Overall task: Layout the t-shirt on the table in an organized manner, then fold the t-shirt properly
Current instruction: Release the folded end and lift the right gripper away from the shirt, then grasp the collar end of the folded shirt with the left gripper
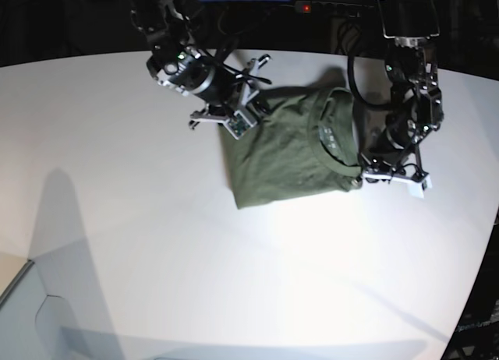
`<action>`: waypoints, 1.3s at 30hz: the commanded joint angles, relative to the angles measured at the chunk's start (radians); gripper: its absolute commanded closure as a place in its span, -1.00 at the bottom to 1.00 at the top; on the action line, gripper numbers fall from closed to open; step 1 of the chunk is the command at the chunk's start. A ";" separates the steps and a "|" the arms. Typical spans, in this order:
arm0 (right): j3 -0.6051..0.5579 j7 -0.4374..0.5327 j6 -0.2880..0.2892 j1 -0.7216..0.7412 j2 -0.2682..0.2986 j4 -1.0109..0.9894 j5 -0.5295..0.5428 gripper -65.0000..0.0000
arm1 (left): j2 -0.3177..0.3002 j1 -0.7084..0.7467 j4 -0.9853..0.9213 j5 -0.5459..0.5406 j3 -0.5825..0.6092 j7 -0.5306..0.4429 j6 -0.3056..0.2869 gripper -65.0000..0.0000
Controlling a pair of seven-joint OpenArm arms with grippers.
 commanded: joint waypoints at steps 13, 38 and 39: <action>0.097 0.013 -0.001 -0.055 0.008 0.346 0.012 0.60 | -0.011 0.067 0.338 -0.020 -0.129 -0.001 -0.009 0.99; 0.291 0.013 -0.001 -0.150 0.014 0.379 0.013 0.60 | 0.038 0.317 0.422 -0.008 0.032 0.000 -0.005 -0.66; 0.291 0.013 -0.001 -0.152 0.014 0.379 0.013 0.60 | 0.037 0.317 0.416 -0.008 0.049 0.000 -0.005 -0.66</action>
